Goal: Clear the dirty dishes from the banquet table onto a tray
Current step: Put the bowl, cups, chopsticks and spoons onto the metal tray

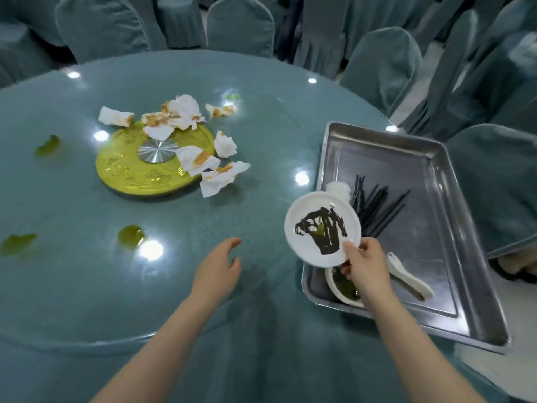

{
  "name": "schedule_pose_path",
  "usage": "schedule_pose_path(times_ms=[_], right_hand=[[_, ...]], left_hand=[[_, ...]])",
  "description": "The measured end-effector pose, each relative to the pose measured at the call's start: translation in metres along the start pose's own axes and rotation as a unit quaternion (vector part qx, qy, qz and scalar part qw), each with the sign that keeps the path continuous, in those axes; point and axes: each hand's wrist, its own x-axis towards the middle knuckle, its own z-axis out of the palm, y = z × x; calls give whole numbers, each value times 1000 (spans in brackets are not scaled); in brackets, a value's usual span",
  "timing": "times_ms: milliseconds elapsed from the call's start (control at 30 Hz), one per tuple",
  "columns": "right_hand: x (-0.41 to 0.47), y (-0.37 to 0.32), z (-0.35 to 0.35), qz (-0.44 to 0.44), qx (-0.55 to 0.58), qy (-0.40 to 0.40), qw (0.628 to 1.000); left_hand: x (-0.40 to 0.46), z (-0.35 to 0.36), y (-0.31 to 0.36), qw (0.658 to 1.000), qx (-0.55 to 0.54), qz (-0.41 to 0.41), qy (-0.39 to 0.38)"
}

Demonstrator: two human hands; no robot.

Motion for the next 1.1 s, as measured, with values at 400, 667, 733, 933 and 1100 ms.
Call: schedule_pose_path(times_ms=[400,667,733,933,1100], right_hand=[[95,68,-130,122,45,174,976],[126,93,-137,169,32,182,968],[125,95,-134,172,45,174,969],[105,85,-140,157,-38,159,974],[75,63,-138,87,-104,194,972]], left_hand=[[82,95,68,949,290,31,-122],[107,102,87,933,329,38,-138],[112,103,90,934,328,36,-141],[124,102,94,927,338,45,-159],[117,100,91,924,341,53,-165]])
